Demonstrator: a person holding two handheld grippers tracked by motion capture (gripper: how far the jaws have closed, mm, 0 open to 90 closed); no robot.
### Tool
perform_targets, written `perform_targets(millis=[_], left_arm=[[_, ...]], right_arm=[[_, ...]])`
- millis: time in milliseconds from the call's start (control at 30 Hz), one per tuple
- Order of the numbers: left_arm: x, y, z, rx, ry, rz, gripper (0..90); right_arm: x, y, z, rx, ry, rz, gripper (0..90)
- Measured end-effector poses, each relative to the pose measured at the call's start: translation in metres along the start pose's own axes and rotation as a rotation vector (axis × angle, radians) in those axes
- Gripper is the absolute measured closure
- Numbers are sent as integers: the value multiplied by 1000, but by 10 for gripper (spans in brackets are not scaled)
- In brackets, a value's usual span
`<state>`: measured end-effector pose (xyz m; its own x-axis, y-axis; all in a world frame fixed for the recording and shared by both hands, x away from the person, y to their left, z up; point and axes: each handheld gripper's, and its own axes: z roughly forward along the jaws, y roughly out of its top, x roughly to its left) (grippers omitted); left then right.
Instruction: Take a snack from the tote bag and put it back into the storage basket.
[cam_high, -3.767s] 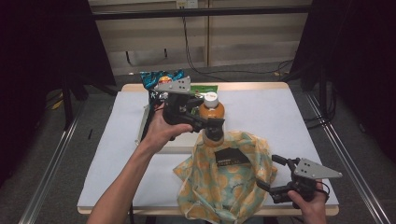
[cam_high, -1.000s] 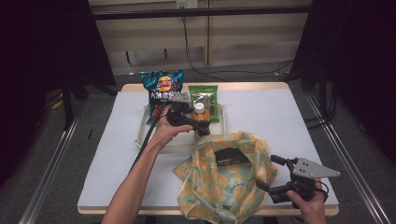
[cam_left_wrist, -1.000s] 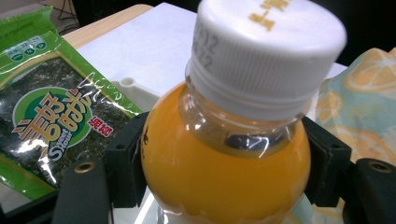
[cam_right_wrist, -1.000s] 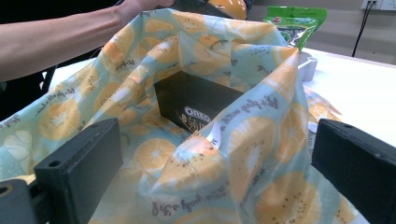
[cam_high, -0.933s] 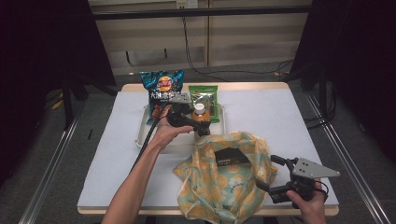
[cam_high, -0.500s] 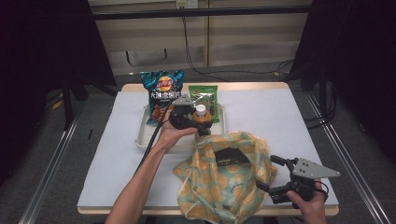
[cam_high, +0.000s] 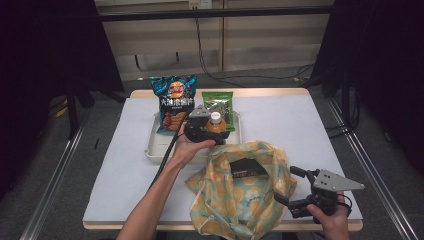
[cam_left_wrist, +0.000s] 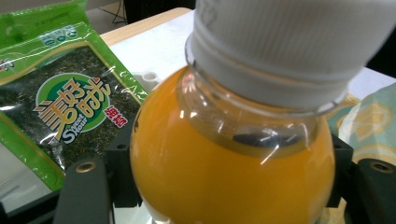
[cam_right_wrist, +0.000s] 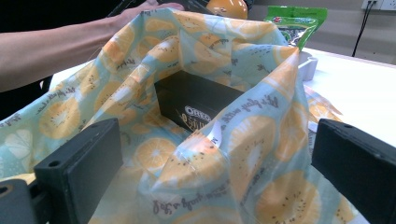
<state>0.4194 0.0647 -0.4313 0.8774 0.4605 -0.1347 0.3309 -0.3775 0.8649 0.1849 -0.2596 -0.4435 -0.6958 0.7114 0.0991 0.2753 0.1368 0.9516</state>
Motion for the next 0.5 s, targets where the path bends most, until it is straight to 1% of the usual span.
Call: perform_targets(millis=[133, 200, 267, 400, 433, 500], left_arm=[[6, 2, -1, 16, -37, 7, 301], [10, 5, -1, 22, -63, 19, 301], [12, 7, -2, 16, -83, 31, 301], [18, 14, -4, -3, -141, 49, 301], [19, 16, -4, -4, -150, 58, 301], [21, 20, -3, -7, -187, 84, 301]], right_arm=[[0, 0, 0, -1, 0, -2, 8], [0, 0, 0, -1, 2, 0, 8], [-1, 0, 0, 2, 2, -5, 8], [-1, 0, 0, 5, 2, -5, 8], [-1, 0, 0, 4, 1, -3, 8], [-1, 0, 0, 5, 3, -4, 8]])
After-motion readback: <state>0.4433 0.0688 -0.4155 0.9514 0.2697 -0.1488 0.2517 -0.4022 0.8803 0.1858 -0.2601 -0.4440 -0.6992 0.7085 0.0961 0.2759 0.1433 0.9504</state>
